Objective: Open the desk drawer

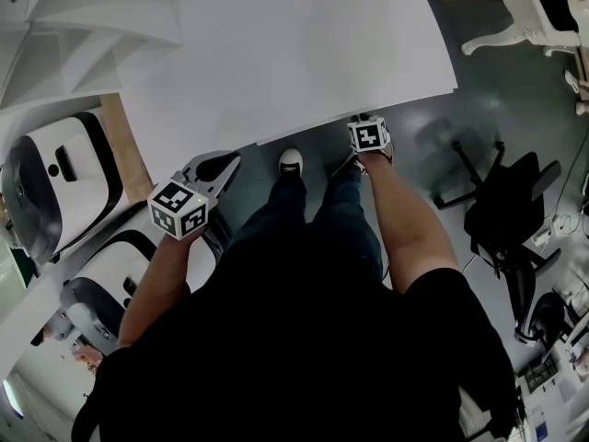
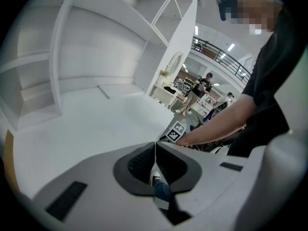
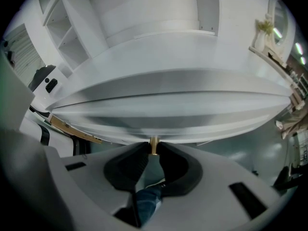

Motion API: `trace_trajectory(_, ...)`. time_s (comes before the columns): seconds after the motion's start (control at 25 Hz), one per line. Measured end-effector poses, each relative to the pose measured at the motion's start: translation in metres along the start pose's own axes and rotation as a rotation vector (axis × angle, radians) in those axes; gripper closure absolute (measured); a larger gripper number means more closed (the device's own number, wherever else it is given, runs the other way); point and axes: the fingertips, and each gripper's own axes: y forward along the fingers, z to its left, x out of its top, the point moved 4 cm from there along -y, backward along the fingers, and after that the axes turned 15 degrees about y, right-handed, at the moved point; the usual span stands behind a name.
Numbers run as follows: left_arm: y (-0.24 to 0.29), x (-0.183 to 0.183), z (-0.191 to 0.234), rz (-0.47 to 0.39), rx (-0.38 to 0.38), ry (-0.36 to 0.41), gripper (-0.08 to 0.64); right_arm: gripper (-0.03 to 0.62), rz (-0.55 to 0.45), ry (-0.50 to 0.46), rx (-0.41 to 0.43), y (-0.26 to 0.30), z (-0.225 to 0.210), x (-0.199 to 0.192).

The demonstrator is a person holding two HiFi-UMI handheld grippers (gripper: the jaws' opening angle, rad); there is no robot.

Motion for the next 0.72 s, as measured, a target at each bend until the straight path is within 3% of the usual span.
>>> trace_trajectory(0.72,0.002,0.007,0.000,-0.019,-0.039,0.033,0.548,0.520,0.041,0.021,-0.012,-0.011,-0.006,-0.037)
